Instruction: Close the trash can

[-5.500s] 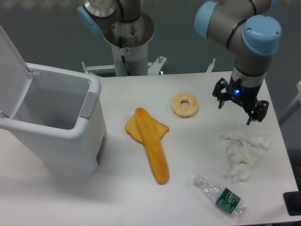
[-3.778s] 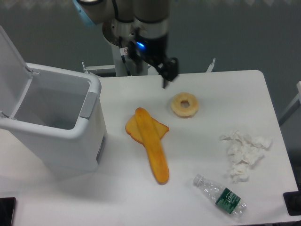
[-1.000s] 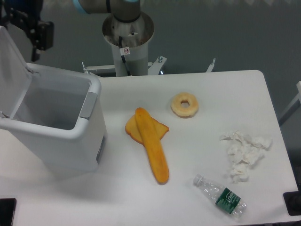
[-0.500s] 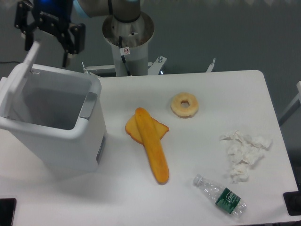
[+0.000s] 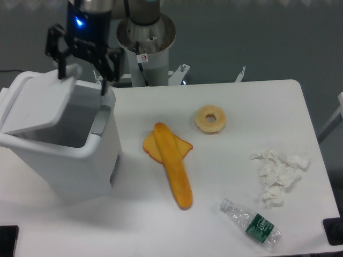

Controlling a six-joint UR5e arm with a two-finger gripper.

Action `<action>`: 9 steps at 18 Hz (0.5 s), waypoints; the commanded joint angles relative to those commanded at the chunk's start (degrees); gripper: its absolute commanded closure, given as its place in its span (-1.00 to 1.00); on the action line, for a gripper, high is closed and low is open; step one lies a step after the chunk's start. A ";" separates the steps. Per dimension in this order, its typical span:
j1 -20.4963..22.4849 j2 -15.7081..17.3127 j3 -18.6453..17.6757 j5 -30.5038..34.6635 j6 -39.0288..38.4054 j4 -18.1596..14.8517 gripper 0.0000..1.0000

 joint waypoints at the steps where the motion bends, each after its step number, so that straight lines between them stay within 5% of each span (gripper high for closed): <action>1: 0.00 -0.62 0.00 0.71 0.00 0.09 -1.00; 9: 0.70 -3.52 -0.26 2.48 -0.26 2.11 -1.00</action>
